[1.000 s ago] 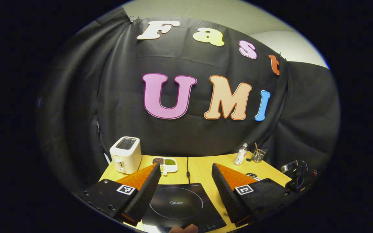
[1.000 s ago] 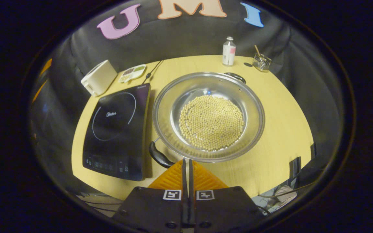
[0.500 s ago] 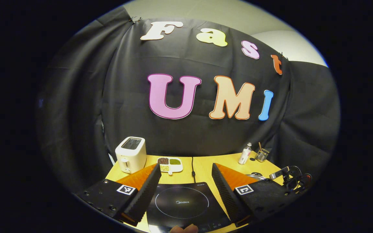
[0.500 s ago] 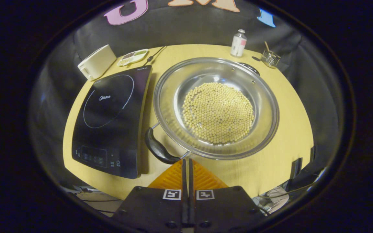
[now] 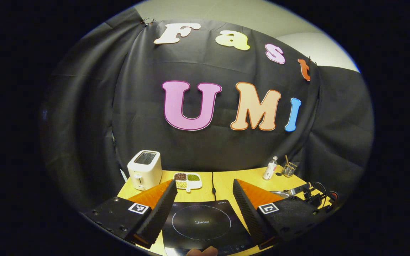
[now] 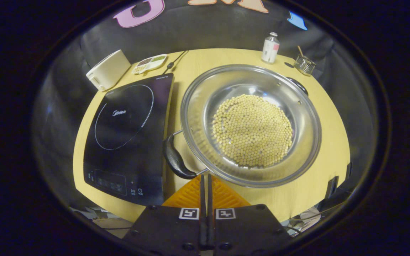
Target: First push the handle of the pot to place it horizontally, then grasp the pot with both hands and set it on the induction cooktop.
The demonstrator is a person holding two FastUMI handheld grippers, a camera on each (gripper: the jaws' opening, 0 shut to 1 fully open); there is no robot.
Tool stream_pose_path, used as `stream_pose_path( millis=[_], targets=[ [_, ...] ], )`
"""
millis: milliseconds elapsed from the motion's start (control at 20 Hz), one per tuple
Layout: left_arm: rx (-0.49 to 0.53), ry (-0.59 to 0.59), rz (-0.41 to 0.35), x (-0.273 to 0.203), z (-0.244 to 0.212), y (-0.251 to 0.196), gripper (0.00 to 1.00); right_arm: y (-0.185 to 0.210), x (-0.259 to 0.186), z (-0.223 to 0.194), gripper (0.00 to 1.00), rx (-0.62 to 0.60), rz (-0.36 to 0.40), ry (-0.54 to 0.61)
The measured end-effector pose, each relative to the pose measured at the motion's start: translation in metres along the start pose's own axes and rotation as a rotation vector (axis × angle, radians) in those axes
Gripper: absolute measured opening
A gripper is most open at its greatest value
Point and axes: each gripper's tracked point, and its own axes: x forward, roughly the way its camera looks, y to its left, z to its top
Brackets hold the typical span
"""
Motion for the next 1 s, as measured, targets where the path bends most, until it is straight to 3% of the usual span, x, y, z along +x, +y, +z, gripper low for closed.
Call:
stream_pose_path(
  millis=[650, 1000],
  targets=[
    [-0.002, 0.011, 0.029, -0.007, -0.005, 0.01, 0.96, 0.034, 0.022, 0.032, 0.03, 0.139, 0.065, 0.007],
    [0.012, 0.015, 0.033, -0.015, -0.004, 0.011, 0.96, 0.04, 0.025, 0.043, 0.03, 0.149, 0.076, 0.0]
  ],
)
